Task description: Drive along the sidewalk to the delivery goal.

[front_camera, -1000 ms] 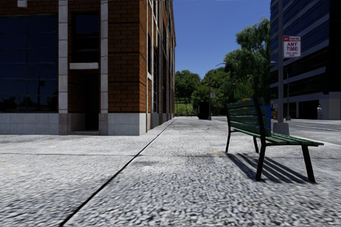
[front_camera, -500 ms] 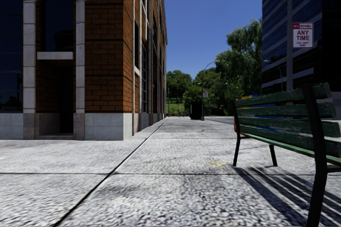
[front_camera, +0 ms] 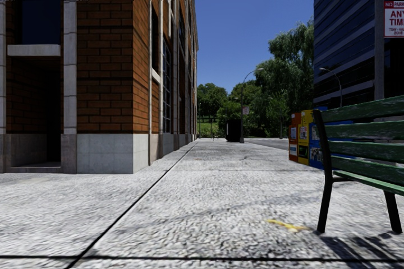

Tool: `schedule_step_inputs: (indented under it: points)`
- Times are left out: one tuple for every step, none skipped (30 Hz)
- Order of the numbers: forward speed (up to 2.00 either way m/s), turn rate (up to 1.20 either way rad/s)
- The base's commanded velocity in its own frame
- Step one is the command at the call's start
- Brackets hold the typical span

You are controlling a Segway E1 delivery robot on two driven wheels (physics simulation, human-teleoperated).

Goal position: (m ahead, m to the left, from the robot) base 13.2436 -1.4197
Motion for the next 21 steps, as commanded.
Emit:
schedule_step_inputs:
  points:
    - [2.0, -0.08]
    - [2.0, -0.17]
    - [2.0, -0.2]
    - [2.0, -0.21]
    - [2.0, -0.21]
    - [2.0, -0.21]
    - [2.0, -0.22]
    - [2.0, -0.24]
    - [2.0, -0.26]
    - [2.0, -0.26]
    - [2.0, -0.27]
    - [2.0, -0.27]
    - [2.0, -0.27]
    - [2.0, -0.28]
    - [2.0, -0.28]
    - [2.0, -0.3]
    - [2.0, -0.31]
    - [2.0, -0.31]
    - [2.0, -0.31]
    - [2.0, -0.31]
    - [2.0, -0.31]
